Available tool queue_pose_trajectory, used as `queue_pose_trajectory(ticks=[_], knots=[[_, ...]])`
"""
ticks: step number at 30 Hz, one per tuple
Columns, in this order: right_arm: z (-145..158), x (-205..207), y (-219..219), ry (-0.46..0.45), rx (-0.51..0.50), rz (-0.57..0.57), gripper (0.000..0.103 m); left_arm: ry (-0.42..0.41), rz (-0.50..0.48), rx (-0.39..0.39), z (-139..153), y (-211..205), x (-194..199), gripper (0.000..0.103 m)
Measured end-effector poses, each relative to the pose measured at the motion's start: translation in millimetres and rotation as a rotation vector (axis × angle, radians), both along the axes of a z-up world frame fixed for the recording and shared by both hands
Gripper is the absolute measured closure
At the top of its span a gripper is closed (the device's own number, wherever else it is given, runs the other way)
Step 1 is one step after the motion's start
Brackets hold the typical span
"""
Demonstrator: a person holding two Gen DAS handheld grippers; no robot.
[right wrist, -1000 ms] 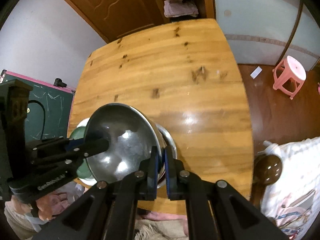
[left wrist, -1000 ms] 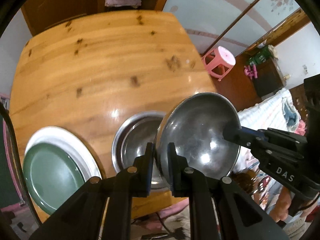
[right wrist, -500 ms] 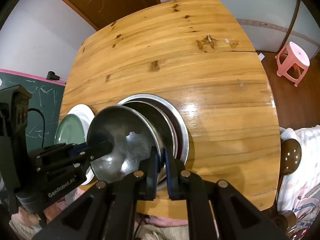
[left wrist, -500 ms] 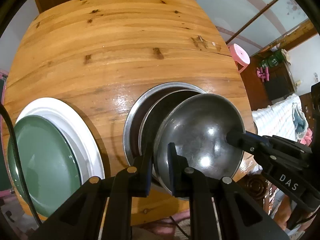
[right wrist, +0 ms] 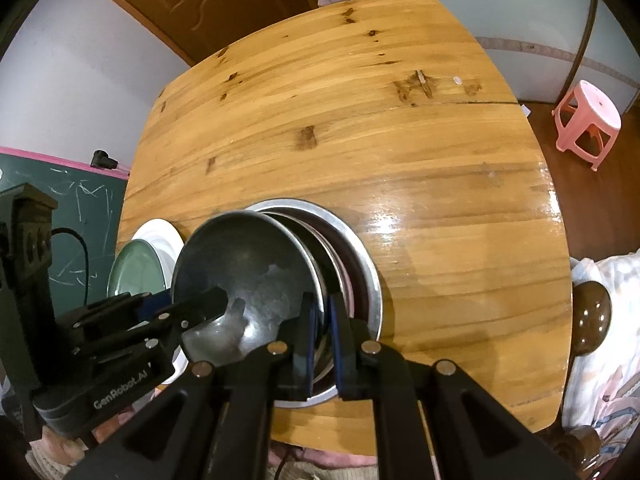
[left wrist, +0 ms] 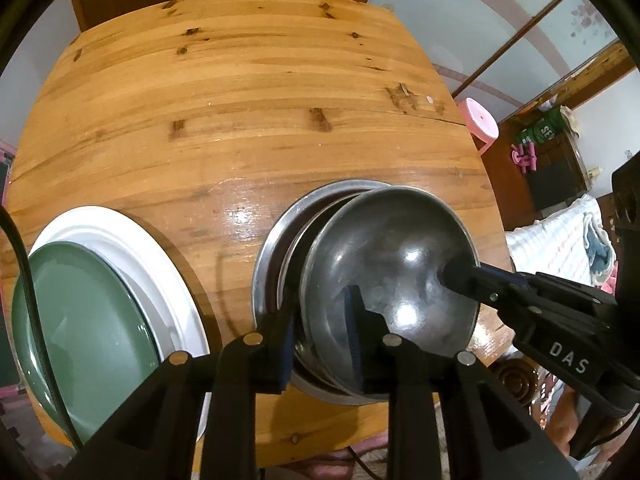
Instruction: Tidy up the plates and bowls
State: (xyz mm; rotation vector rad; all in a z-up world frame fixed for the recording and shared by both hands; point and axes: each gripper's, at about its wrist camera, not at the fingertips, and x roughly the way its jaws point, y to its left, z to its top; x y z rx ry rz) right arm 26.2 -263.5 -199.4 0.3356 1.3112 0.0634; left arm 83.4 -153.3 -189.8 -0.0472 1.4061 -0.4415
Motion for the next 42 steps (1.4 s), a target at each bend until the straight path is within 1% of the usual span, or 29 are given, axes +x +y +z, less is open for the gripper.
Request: queue_pose_trajectory(ticks=[5,7,8,9,10,11,12,15,17,20,23,25,26,27,29,30,31,34,37,39,41,42], knots=[[2.3,0.5,5.0,-0.005,-0.031,0.006,0.095,-0.004,0.003,-0.029,4.9,3.2,0.0,0.073],[3.1,0.6,5.1,-0.005,-0.033,0.001,0.095,-0.010,0.001,-0.026,7.5,3.6,-1.4,0.072],[3.4,0.5,4.8,-0.006,-0.032,-0.002,0.095,-0.018,-0.002,-0.024,10.6,4.2,-3.8,0.069],[3.6,0.6,4.9,-0.007,-0.034,-0.002,0.094,-0.036,-0.004,-0.020,13.8,4.3,-5.3,0.064],[4.3,0.2,4.8,-0.011,-0.034,-0.002,0.090,-0.054,-0.005,-0.014,16.8,5.0,-6.7,0.059],[6.0,-0.6,5.4,-0.018,-0.036,-0.003,0.089,-0.073,-0.002,-0.008,20.1,6.0,-7.9,0.045],[7.6,-1.0,5.4,-0.025,-0.038,-0.004,0.088,-0.097,0.005,-0.008,24.7,7.7,-9.7,0.039],[14.5,-1.8,5.0,-0.052,-0.040,-0.003,0.088,-0.143,0.010,-0.010,36.7,11.9,-13.1,0.039],[18.6,-2.5,5.9,-0.065,-0.046,-0.002,0.088,-0.160,0.017,-0.013,41.9,14.1,-13.5,0.039],[23.9,-4.4,7.4,-0.082,-0.064,-0.002,0.088,-0.184,0.023,-0.026,50.8,19.2,-15.5,0.033],[27.6,-7.0,9.5,-0.090,-0.068,0.003,0.088,-0.212,0.029,-0.037,58.7,23.0,-17.9,0.032],[31.7,-10.7,11.6,-0.100,-0.081,0.011,0.088,-0.218,0.027,-0.043,63.1,24.1,-19.7,0.030],[33.6,-12.2,12.5,-0.107,-0.087,0.016,0.087,-0.223,0.024,-0.048,65.1,25.8,-21.0,0.027],[37.0,-14.8,13.7,-0.119,-0.099,0.024,0.084,-0.230,0.019,-0.050,66.7,26.5,-22.1,0.024],[42.5,-19.5,14.2,-0.142,-0.112,0.026,0.066,-0.242,0.015,-0.052,68.3,26.4,-23.8,0.022],[44.9,-21.3,13.9,-0.155,-0.115,0.025,0.063,-0.247,0.011,-0.058,69.3,27.1,-24.9,0.022],[48.8,-24.4,12.9,-0.175,-0.118,0.024,0.062,-0.249,0.008,-0.067,69.9,28.1,-25.8,0.022],[57.6,-29.8,11.8,-0.206,-0.122,0.028,0.061,-0.262,0.004,-0.093,72.8,31.3,-29.5,0.022],[67.0,-35.6,10.2,-0.238,-0.131,0.026,0.061,-0.302,0.000,-0.111,80.7,37.3,-36.0,0.017],[74.8,-40.9,10.5,-0.264,-0.147,0.033,0.058,-0.325,0.005,-0.124,86.3,41.6,-41.4,0.014],[82.8,-46.7,10.6,-0.296,-0.152,0.037,0.050,-0.334,0.004,-0.136,90.4,44.0,-44.9,0.012],[85.7,-48.7,10.1,-0.306,-0.152,0.037,0.048,-0.335,0.002,-0.148,91.7,45.6,-46.2,0.010]])
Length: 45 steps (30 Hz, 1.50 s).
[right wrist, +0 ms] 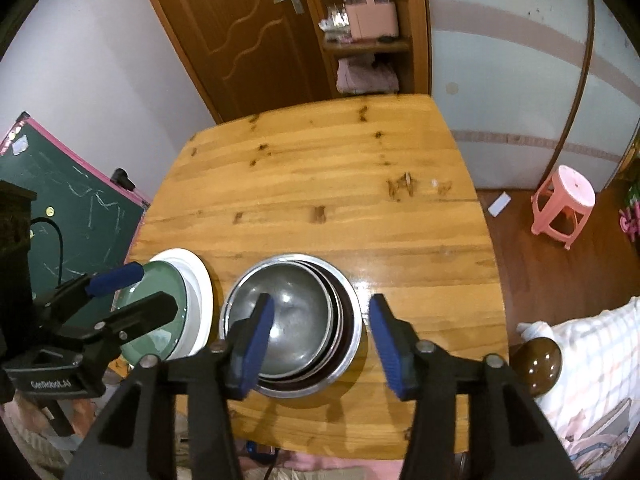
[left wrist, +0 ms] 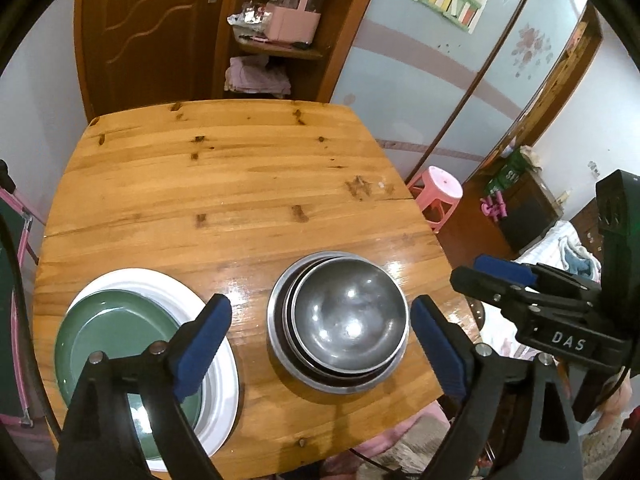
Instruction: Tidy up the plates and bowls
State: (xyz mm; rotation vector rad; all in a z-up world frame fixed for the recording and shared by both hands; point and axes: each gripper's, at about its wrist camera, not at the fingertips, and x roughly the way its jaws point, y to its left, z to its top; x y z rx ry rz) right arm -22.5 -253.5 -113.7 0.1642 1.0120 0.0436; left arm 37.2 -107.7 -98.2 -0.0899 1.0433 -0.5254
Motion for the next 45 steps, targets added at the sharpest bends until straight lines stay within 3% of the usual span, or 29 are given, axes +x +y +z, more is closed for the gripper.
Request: queue_pose_trajectory(ticks=[2,5,17,25,27,32,36,38,45], knots=[[3.5,-4.5,-0.7,-0.021,-0.002,0.002,0.045,0.015,-0.005,-0.011,-3.2,1.7,0.1,0.003],[-2.4,-3.9,-1.9,-0.021,-0.002,0.006,0.043,0.057,0.008,-0.026,-16.2,5.5,3.6,0.002],[-76.5,11.4,-24.0,0.166,0.114,-0.053,0.043,0.250,0.023,-0.107,-90.1,10.5,28.4,0.005],[-96.4,24.0,-22.3,0.227,0.128,-0.055,0.043,0.277,0.004,-0.122,-104.2,2.3,39.6,0.027],[-98.9,27.2,-22.5,0.237,0.126,-0.051,0.043,0.301,-0.008,-0.129,-109.7,-1.3,42.0,0.038],[-108.0,33.5,-20.3,0.275,0.136,-0.041,0.044,0.372,-0.017,-0.122,-124.0,-6.1,47.1,0.049],[-114.2,35.9,-23.7,0.302,0.165,-0.042,0.058,0.444,-0.024,-0.133,-137.3,-8.7,50.6,0.057],[-117.5,37.9,-25.2,0.321,0.199,-0.040,0.071,0.469,-0.030,-0.141,-142.2,-9.9,52.2,0.060],[-119.4,42.7,-20.4,0.359,0.170,-0.047,0.071,0.496,-0.033,-0.116,-145.7,-15.4,54.8,0.064]])
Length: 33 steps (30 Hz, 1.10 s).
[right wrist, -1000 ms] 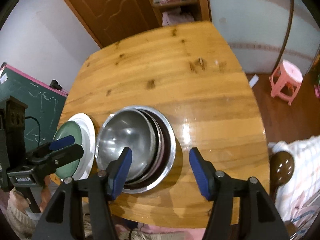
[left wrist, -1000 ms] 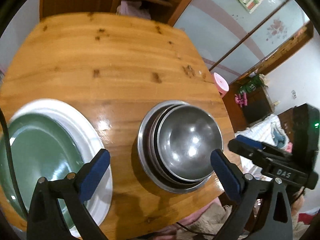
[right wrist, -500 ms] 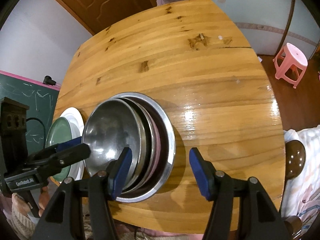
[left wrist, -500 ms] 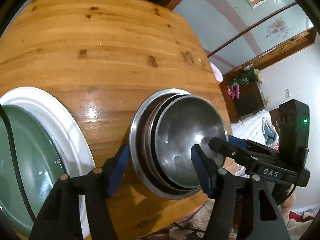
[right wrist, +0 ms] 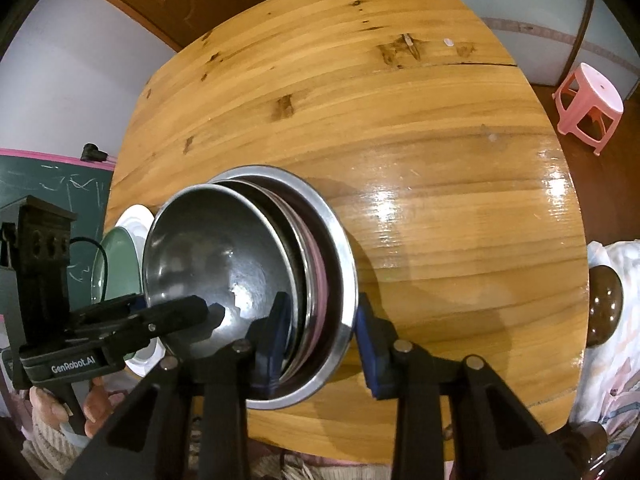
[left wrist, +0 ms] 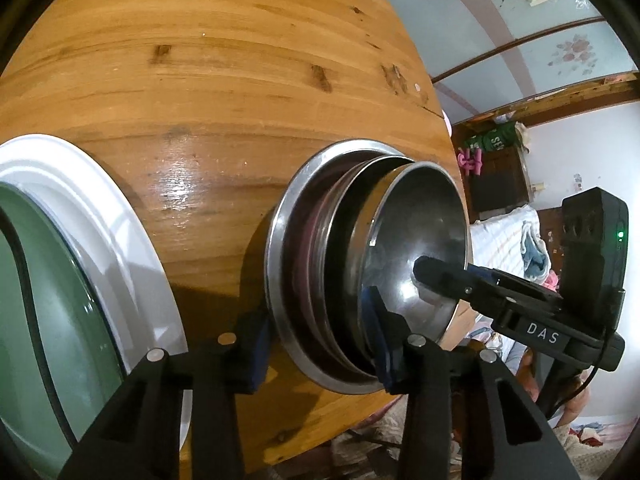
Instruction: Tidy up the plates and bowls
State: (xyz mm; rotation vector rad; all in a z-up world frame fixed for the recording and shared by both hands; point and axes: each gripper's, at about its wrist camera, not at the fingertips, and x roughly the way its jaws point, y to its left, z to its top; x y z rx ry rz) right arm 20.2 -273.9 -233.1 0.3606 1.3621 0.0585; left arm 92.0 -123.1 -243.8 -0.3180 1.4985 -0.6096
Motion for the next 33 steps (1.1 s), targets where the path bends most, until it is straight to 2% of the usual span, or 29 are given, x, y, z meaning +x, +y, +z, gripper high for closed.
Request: queue_pose_trajectory(ticks=[5,11,17,22,27,30,33], knots=[[1.4,1.7,4.6,0.021,-0.031,0.009,0.071,0.011,0.000,0.019,0.9,-4.5,-0.2,0.065],[15.4,0.2,9.8,0.003,-0.044,0.019,0.072,-0.018,0.020,0.017,15.6,4.1,-5.0,0.065],[40.9,-0.5,27.6,-0.032,-0.035,0.046,0.072,-0.071,0.065,0.015,46.7,25.0,-16.6,0.065],[73.3,0.9,60.8,-0.092,-0.014,0.116,0.071,-0.149,0.137,0.012,85.8,70.0,-26.7,0.065],[91.5,14.6,115.5,-0.131,-0.002,0.228,0.071,-0.220,0.228,0.060,112.2,123.6,-39.1,0.065],[89.9,24.6,146.9,-0.137,0.016,0.278,0.071,-0.218,0.287,0.077,111.1,152.9,-44.8,0.065],[77.1,33.7,173.8,-0.124,0.040,0.308,0.071,-0.188,0.330,0.098,94.8,178.1,-48.3,0.064]])
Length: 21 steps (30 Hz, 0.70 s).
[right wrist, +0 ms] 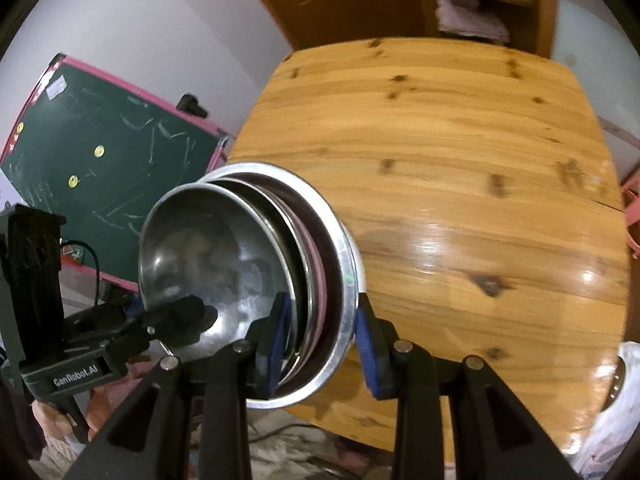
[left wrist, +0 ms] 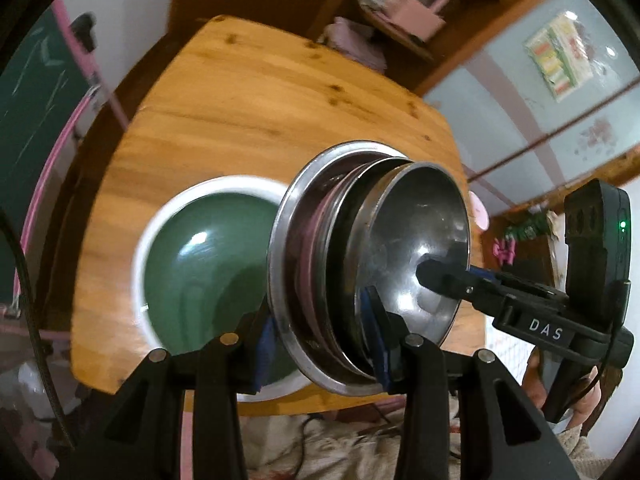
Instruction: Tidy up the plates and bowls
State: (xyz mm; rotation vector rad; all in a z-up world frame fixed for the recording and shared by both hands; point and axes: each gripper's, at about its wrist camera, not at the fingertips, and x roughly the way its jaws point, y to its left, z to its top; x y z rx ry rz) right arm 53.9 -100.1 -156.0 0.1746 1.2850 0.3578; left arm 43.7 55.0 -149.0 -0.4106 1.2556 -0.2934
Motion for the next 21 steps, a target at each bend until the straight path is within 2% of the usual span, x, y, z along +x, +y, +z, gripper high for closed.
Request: queue_pose_trajectory(ticks=[5,11,14,21], knots=[[-36.5,7.1,33.9,0.059,-0.004,0.036,0.071,0.063,0.037,0.029,-30.6,22.2,-1.9,0.064],[-69.3,10.2,52.5,0.135,-0.020,0.035,0.072,0.106,0.058,0.007,-61.1,45.3,4.5,0.064],[-75.8,11.8,58.0,0.150,-0.032,0.037,0.071,0.103,0.065,-0.008,-67.9,50.2,8.5,0.064],[-74.6,14.8,62.9,0.146,-0.057,0.037,0.069,0.081,0.061,-0.014,-63.6,52.3,11.8,0.063]])
